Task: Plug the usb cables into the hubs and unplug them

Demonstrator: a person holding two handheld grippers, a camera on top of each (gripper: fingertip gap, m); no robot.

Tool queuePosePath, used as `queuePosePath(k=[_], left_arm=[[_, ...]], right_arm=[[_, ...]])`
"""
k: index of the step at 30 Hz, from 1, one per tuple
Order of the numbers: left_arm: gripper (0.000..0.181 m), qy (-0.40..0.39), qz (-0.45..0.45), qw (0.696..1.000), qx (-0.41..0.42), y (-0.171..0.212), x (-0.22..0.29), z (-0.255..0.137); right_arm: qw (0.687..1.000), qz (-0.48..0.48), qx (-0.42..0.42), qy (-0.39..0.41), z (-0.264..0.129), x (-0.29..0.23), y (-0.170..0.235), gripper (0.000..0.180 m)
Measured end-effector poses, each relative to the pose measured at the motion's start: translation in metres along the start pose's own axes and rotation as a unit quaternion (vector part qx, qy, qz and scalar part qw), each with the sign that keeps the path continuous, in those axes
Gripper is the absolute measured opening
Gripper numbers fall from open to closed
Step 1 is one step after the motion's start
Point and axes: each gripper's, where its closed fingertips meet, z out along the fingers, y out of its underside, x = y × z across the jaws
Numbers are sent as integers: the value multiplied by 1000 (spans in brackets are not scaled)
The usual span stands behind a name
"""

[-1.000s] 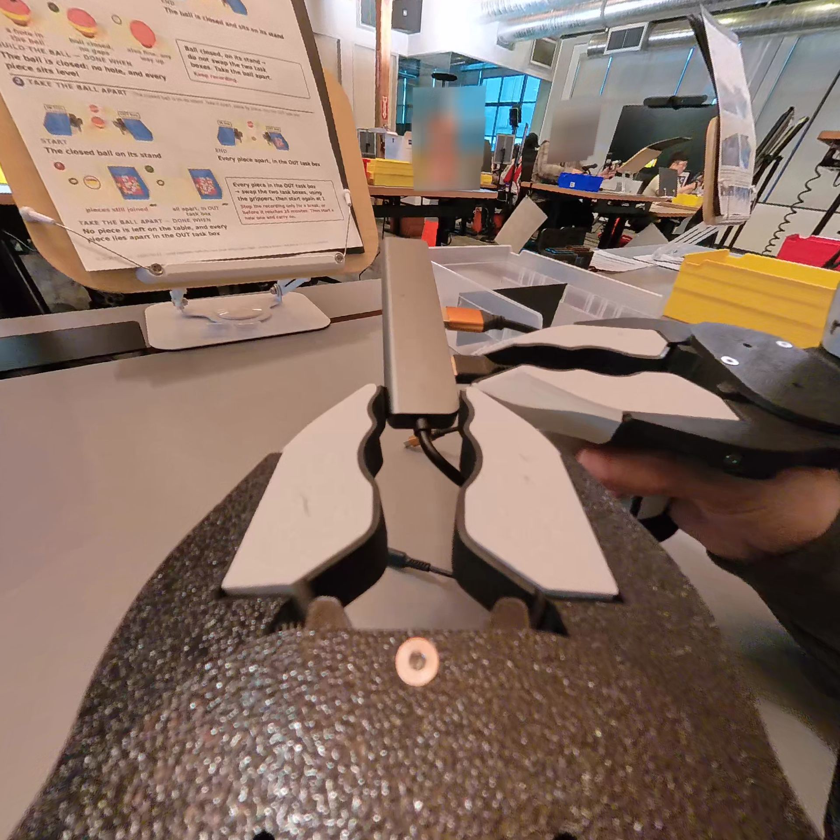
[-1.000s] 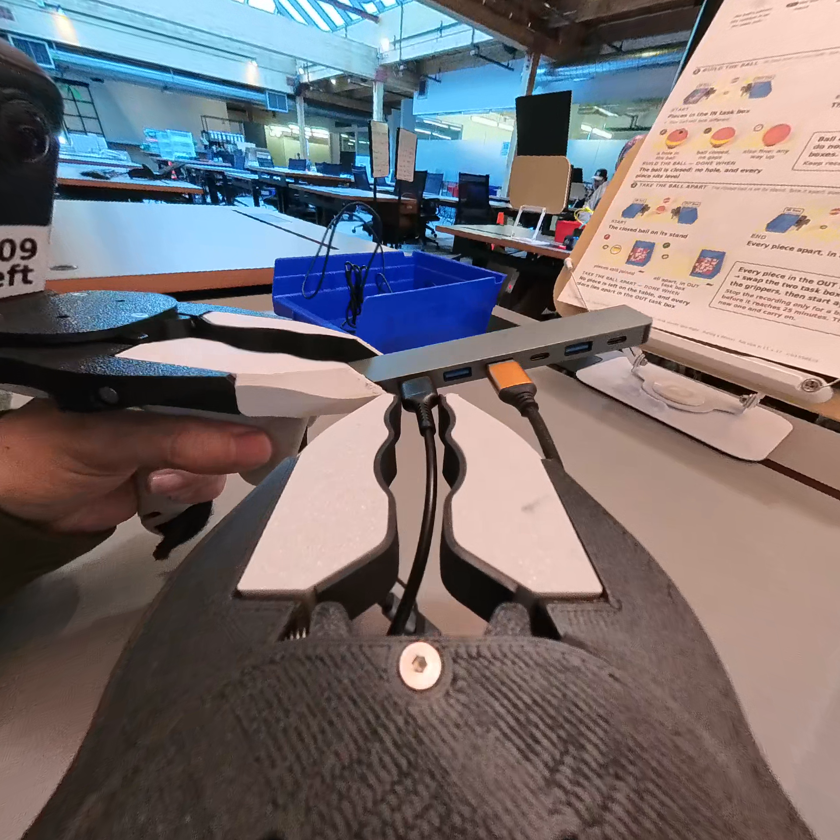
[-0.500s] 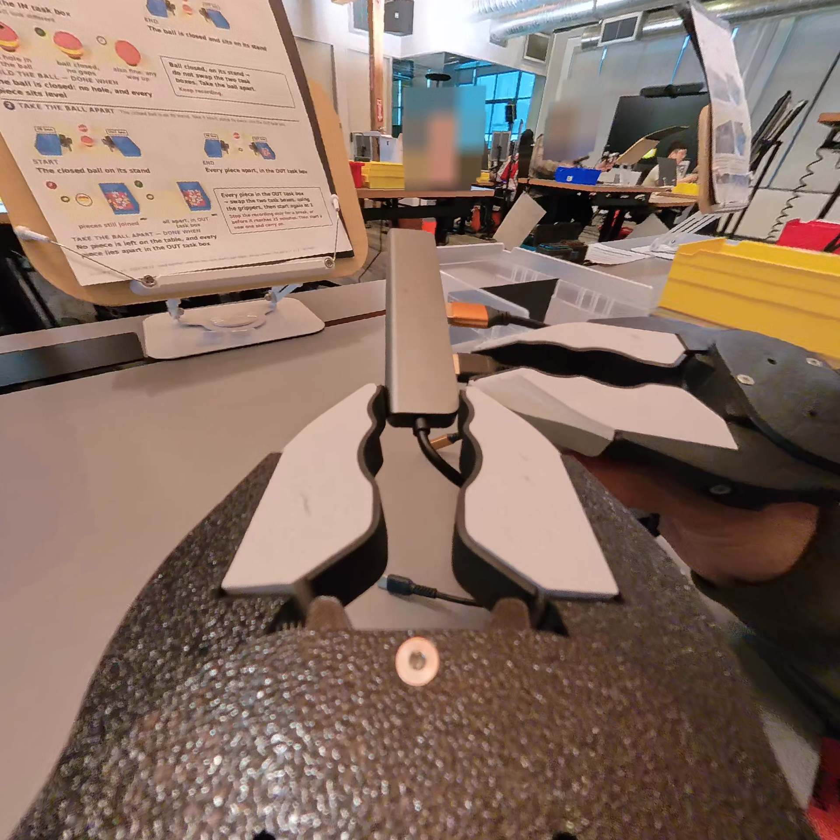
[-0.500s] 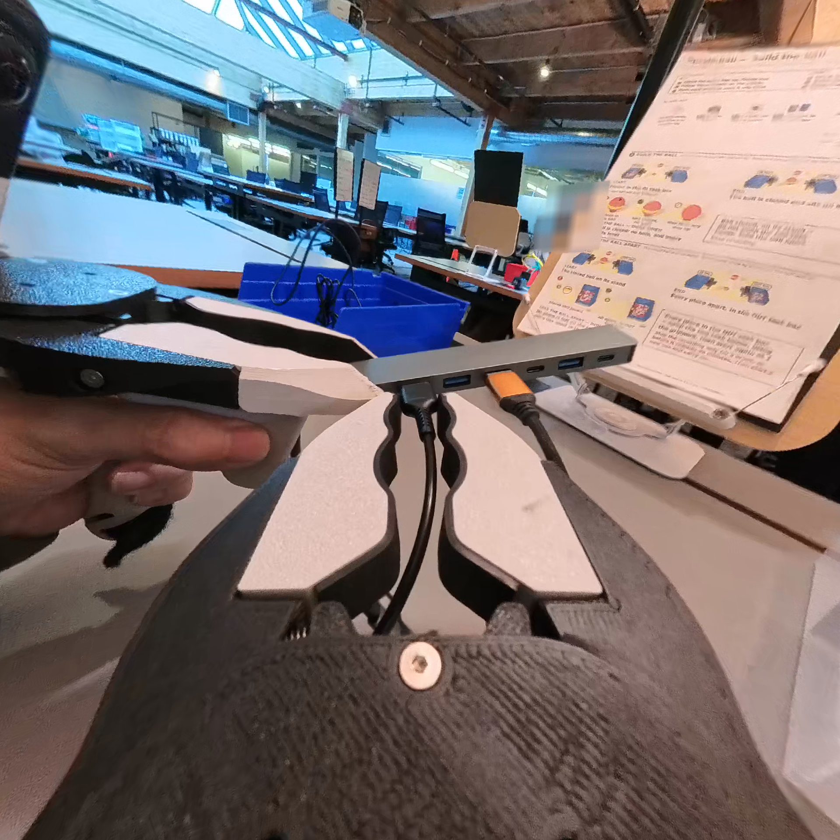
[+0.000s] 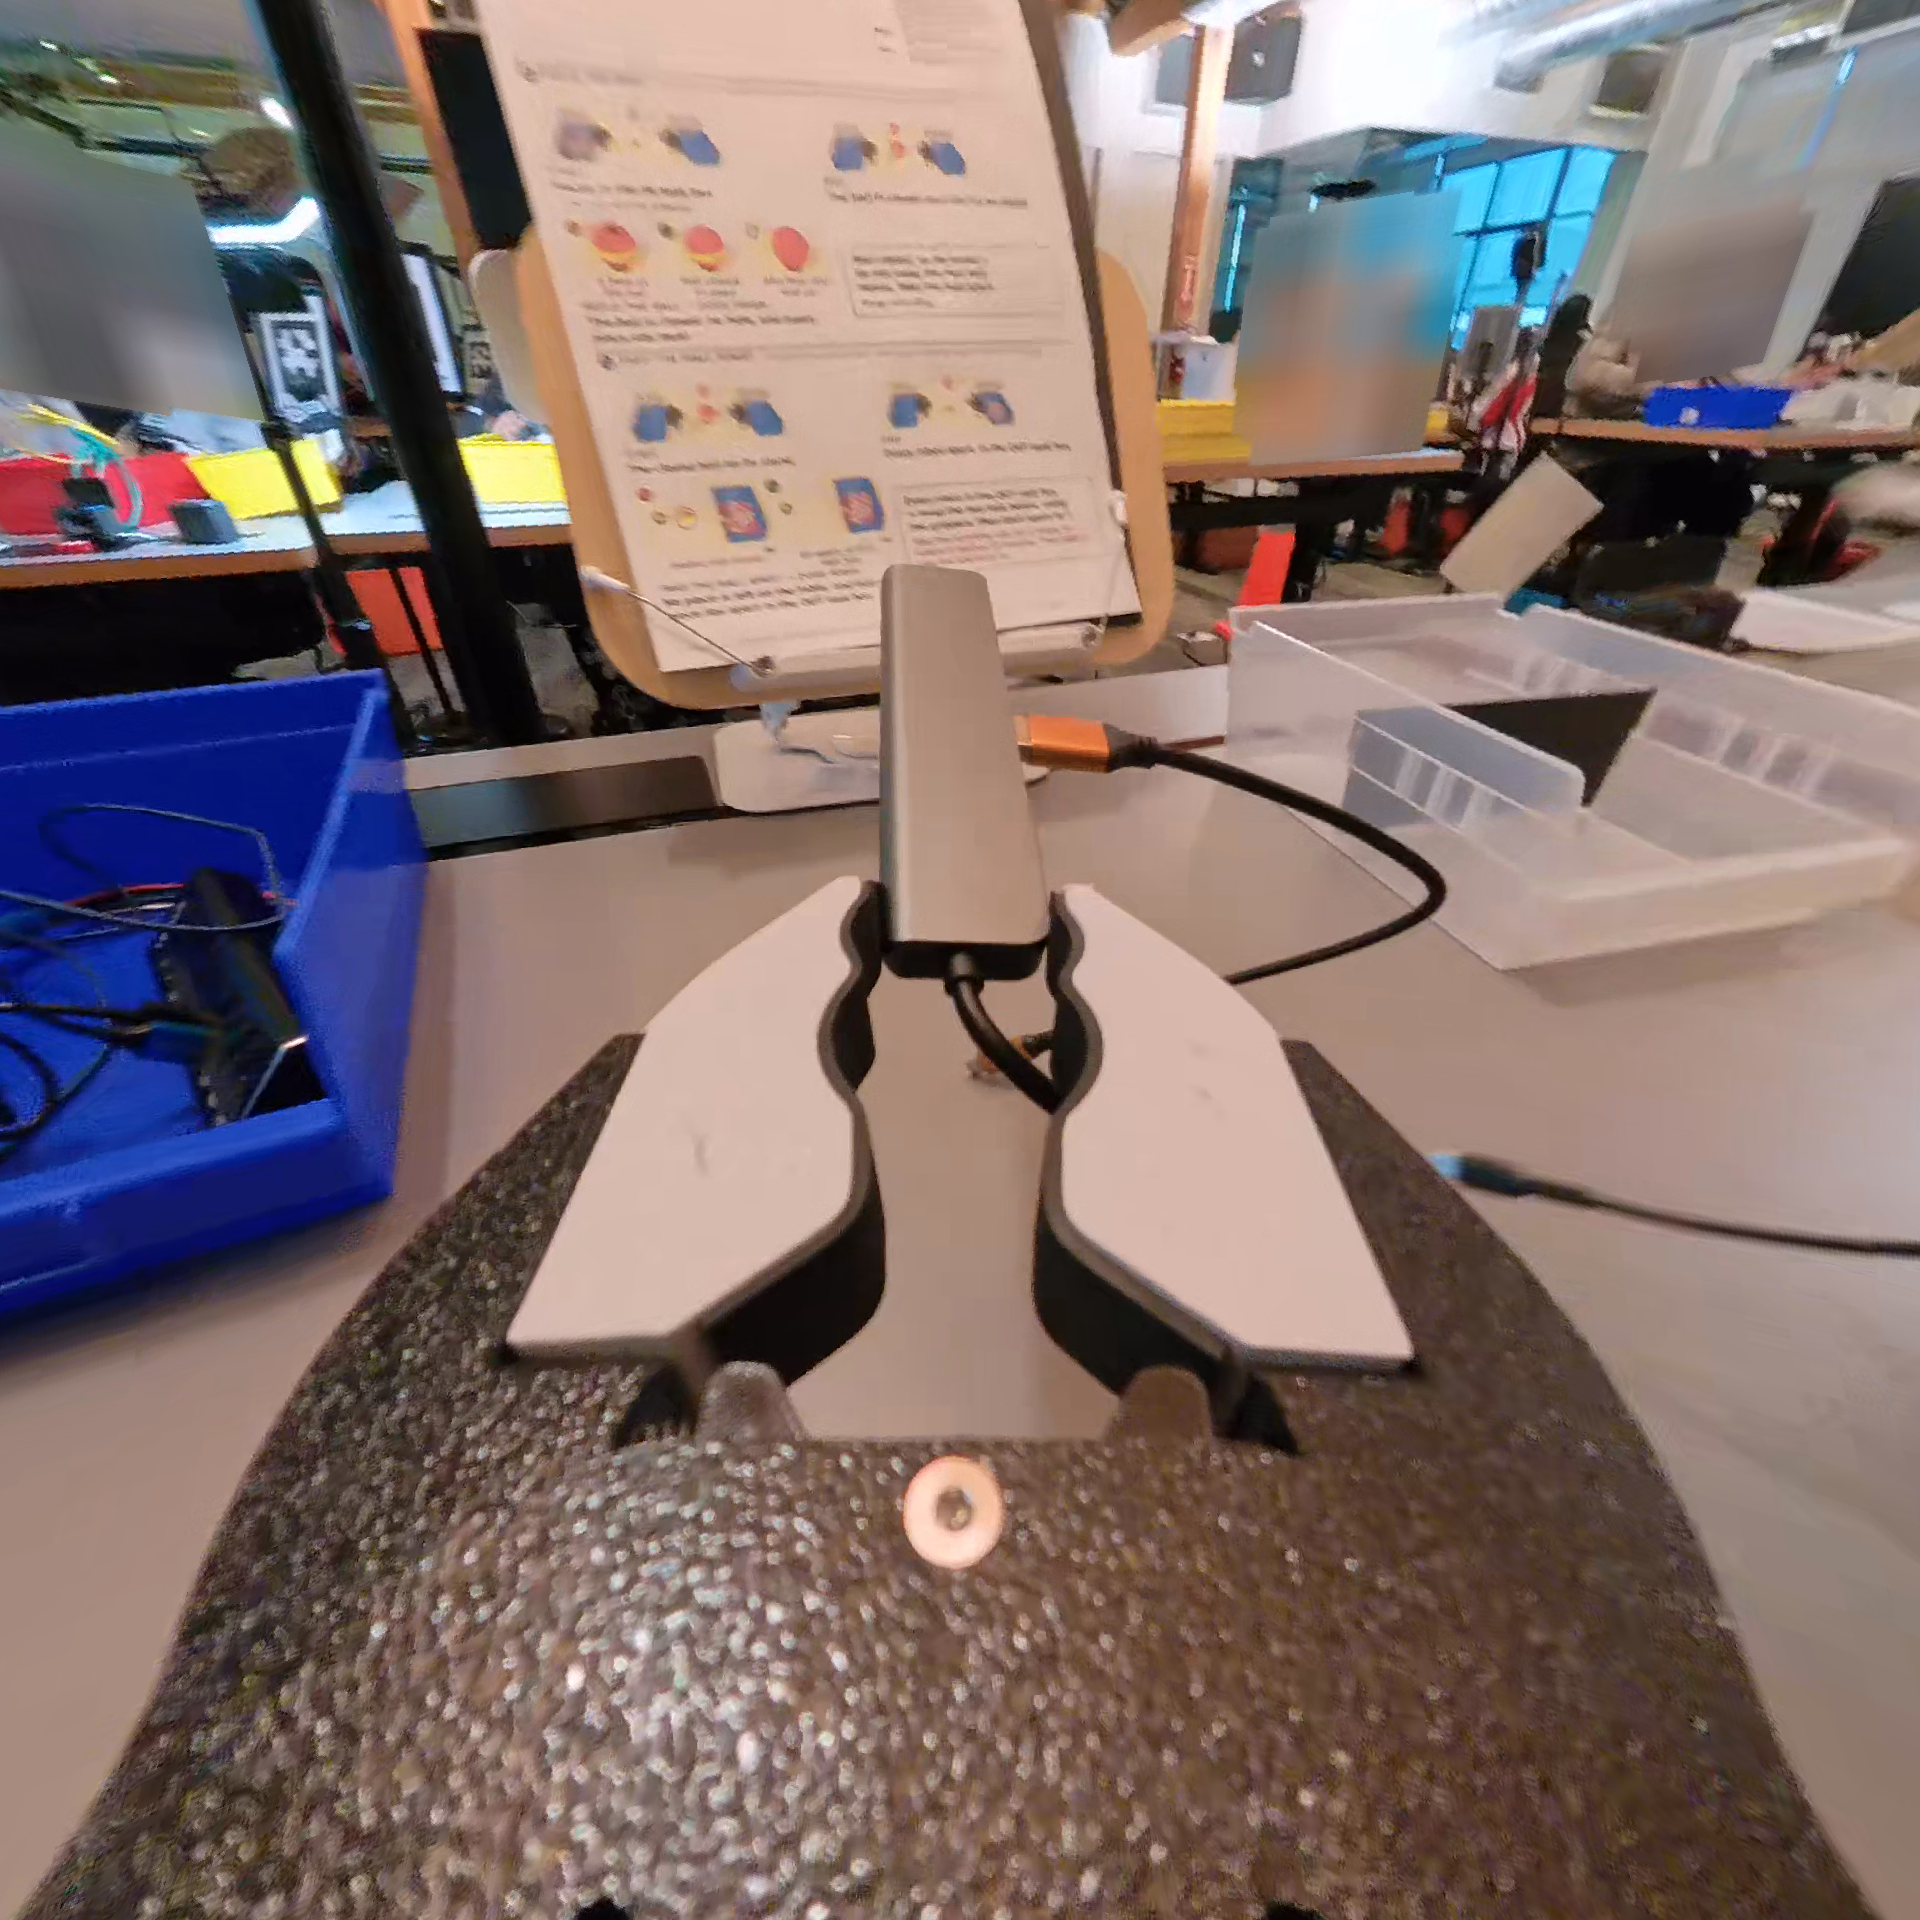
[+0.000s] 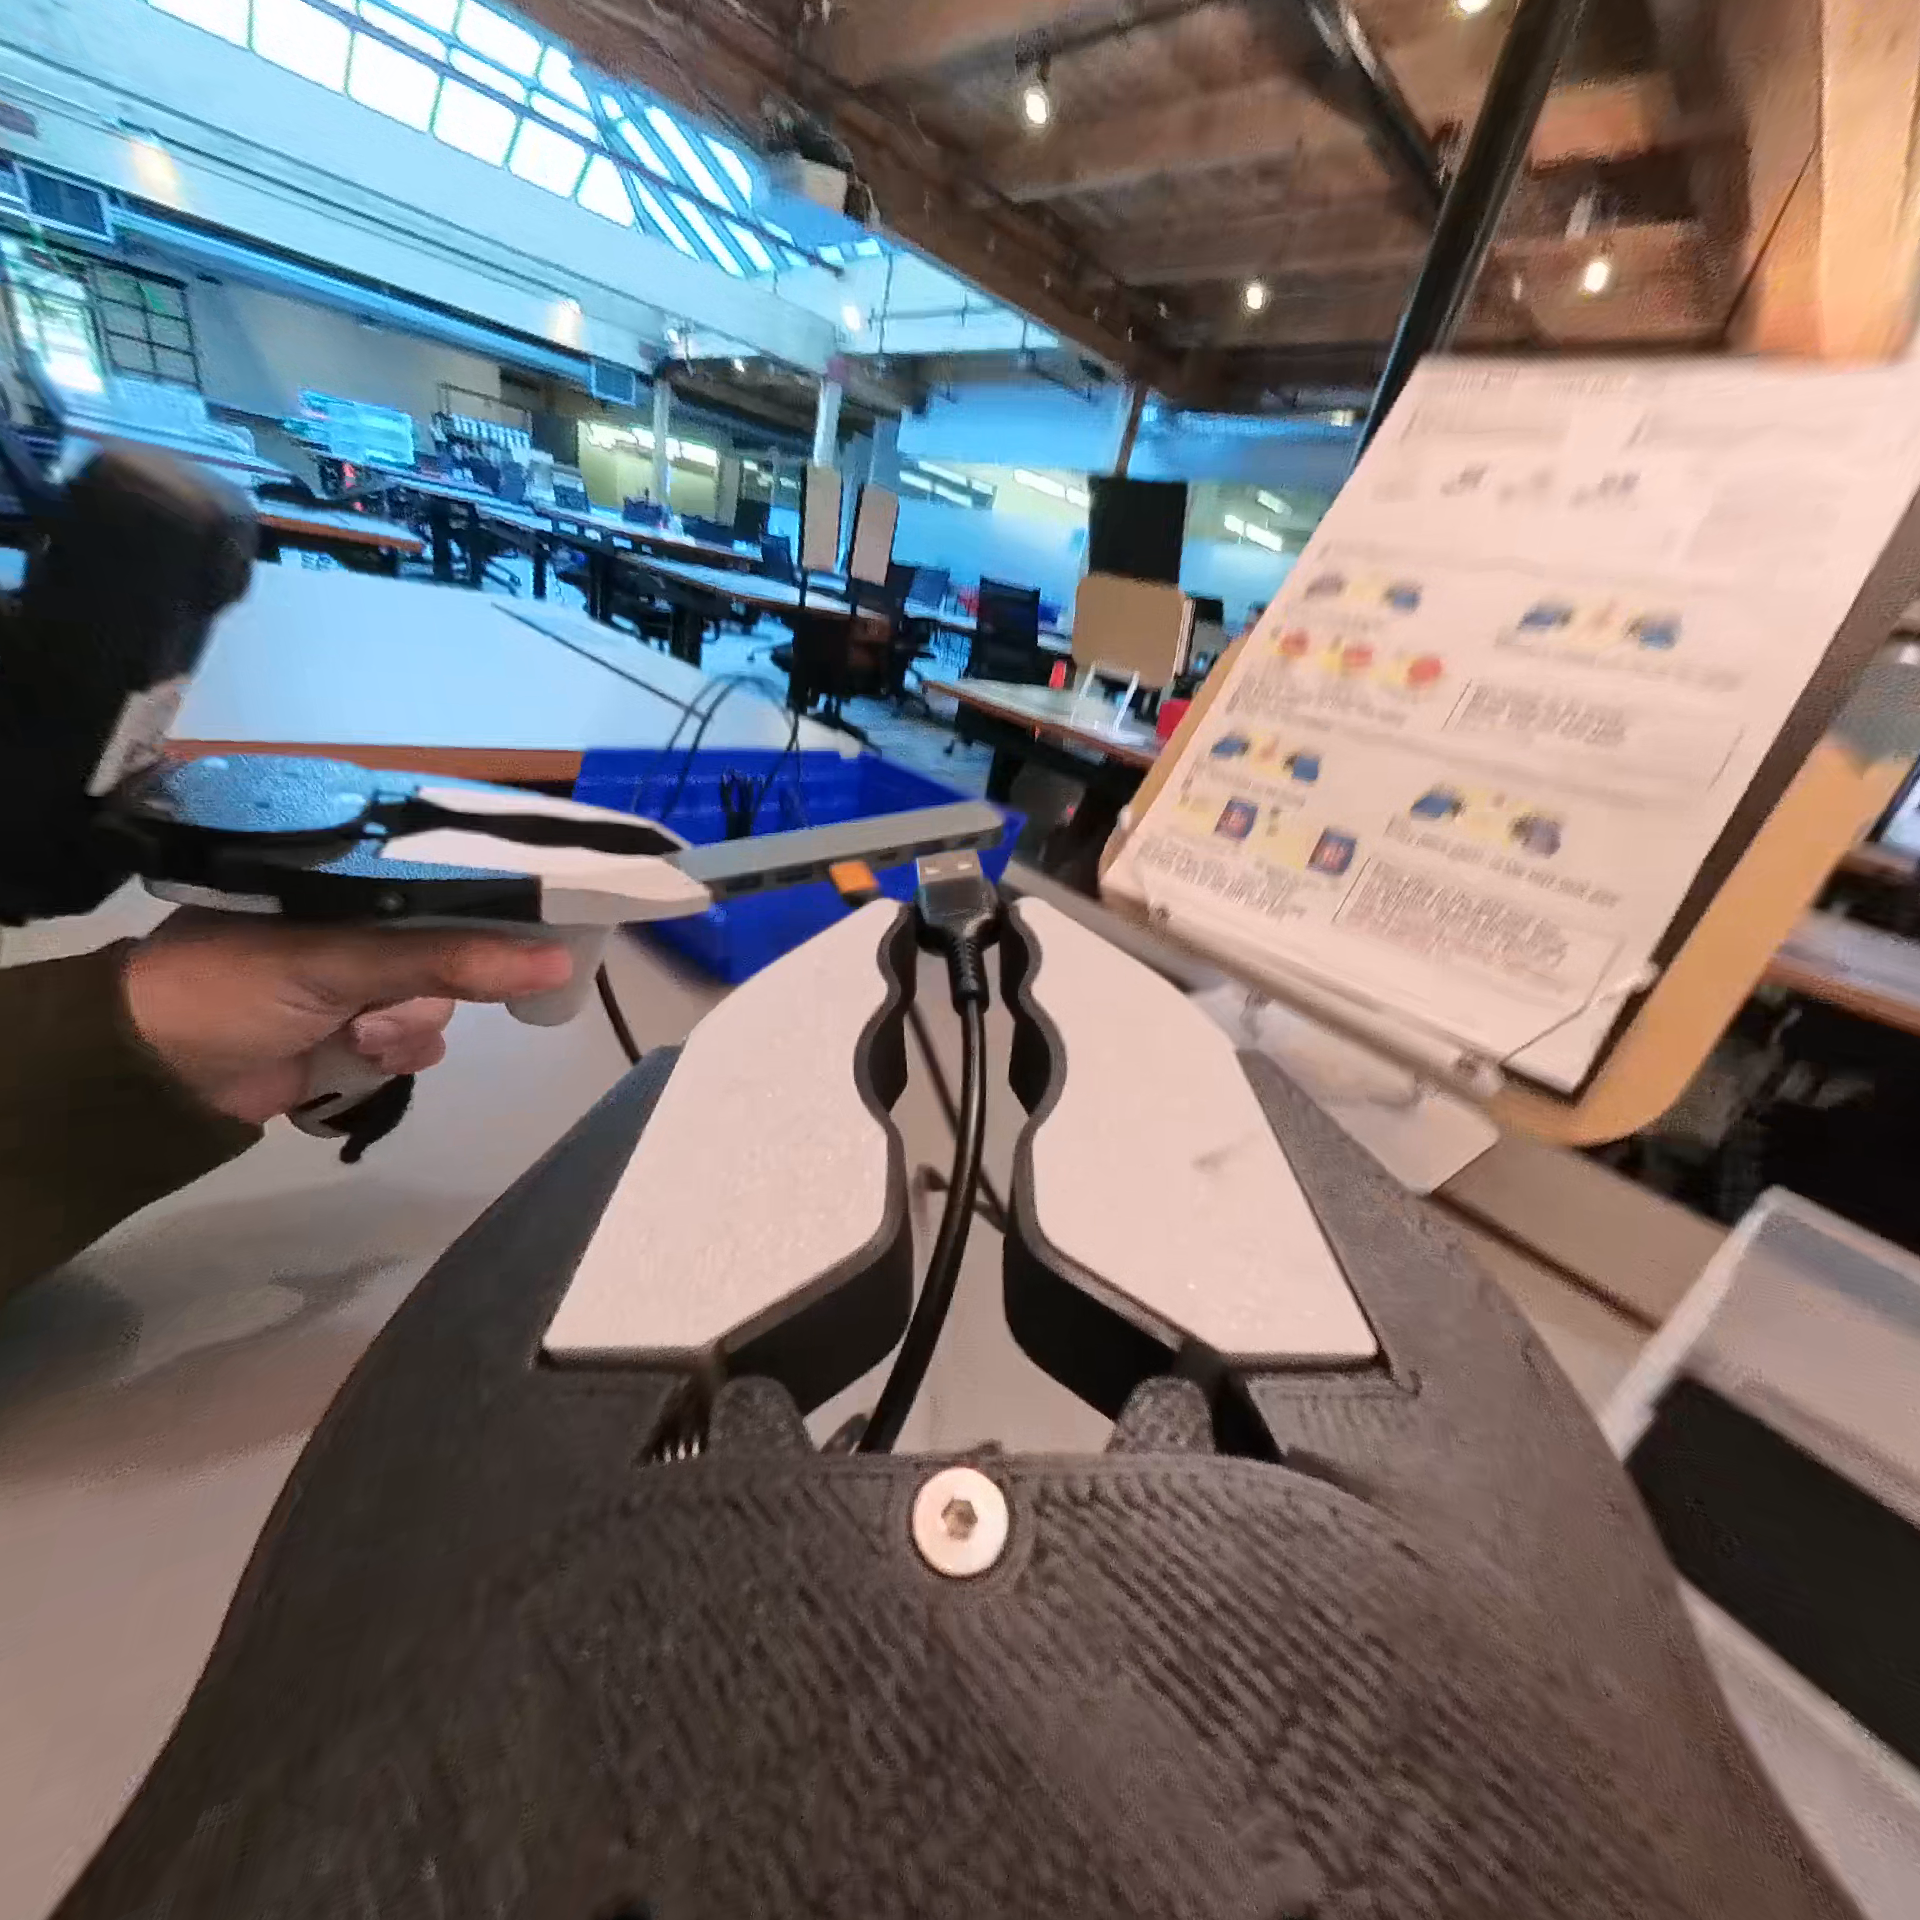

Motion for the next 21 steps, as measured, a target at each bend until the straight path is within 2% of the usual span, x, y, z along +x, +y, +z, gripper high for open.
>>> queuePosePath(k=[2,6,10,13,15,17,21], left_arm=[[29,-9,-16,1000,4,-3,-12,-4],[29,-6,-38,999,-3,3,-24,-5],[29,15,-46,999,-5,4,-19,-4],[29,25,-43,999,-8,4,-13,-2],[29,31,-43,999,-10,6,-10,-2],[29,34,-40,999,-15,8,-8,0],[29,38,-39,998,-20,12,-7,2]], right_arm=[[999,-29,0,-13,-16,17,-23,15],[984,-126,-20,127,-46,118,-47,15],[950,-177,-43,253,-69,216,-38,15],[934,-222,-72,270,-67,253,-5,15],[936,-216,-81,264,-61,263,19,15],[936,-237,-102,241,-51,263,43,15],[941,-251,-189,129,-31,241,101,16]])
